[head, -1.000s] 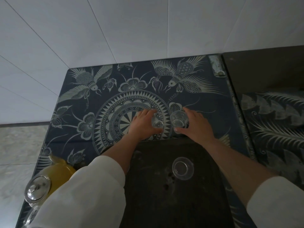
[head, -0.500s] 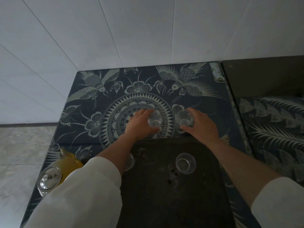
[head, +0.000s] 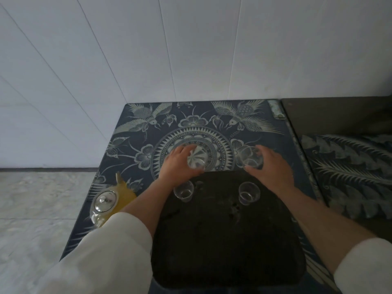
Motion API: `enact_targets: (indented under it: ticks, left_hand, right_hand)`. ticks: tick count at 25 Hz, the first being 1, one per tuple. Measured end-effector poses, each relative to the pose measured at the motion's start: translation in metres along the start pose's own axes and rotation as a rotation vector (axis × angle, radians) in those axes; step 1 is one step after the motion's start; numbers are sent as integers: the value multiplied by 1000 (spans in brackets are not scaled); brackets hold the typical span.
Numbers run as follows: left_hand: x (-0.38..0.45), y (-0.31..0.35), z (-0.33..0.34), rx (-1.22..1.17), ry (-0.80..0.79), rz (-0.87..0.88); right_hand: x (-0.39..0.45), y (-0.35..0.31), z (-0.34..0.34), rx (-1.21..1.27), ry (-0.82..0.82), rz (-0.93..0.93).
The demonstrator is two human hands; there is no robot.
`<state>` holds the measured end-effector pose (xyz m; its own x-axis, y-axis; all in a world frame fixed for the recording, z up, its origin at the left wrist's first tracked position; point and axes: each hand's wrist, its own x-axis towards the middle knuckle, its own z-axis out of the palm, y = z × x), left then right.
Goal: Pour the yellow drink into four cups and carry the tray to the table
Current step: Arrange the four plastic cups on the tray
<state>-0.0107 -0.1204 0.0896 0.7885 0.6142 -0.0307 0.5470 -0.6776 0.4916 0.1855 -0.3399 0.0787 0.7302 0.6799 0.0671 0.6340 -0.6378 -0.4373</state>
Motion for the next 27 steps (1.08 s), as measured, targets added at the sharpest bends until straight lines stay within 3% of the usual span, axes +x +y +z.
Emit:
enact_targets:
  ticks: [15,27]
  left_hand:
    - [-153,-39,18,-88,-30,-98]
    - [-200,-39,76,-89,-105,-236]
  right_hand:
    - [-158,-11,21,7,-61,86]
    - [-198,32,43,27,-211,121]
